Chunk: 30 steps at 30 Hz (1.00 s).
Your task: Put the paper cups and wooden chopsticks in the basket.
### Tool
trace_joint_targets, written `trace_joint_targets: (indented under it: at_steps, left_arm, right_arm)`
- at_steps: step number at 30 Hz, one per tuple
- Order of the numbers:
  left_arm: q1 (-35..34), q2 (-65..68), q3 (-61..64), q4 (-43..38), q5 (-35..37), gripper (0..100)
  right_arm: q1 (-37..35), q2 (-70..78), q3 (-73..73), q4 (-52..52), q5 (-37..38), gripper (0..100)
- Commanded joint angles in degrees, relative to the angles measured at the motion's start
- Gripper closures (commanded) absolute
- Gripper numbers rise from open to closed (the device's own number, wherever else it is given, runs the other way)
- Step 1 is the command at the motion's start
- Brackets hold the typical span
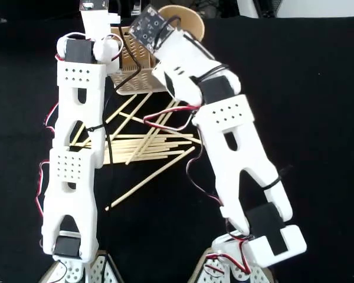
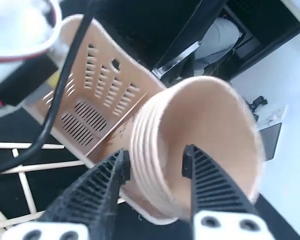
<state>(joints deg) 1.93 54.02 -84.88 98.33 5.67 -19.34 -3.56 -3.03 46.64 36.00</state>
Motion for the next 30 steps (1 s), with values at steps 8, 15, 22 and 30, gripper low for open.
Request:
trace_joint_targets:
  at_steps: [8, 15, 22, 30]
  left_arm:
    - [0.9, 0.4, 0.4, 0.8, 0.4, 97]
    - [0.8, 0.4, 0.4, 0.8, 0.4, 97]
    - [0.8, 0.4, 0.4, 0.8, 0.4, 97]
    - [0.7, 0.4, 0.4, 0.8, 0.4, 97]
  right_arm:
    - [-0.4, -2.1, -14.6, 9.6, 0.9, 80.4]
    - [2.4, 0.9, -16.1, 3.9, -2.5, 99.1]
    - [2.8, 3.2, -14.3, 0.0, -7.4, 98.6]
    - [0.8, 5.1, -11.6, 0.0, -7.0, 98.6]
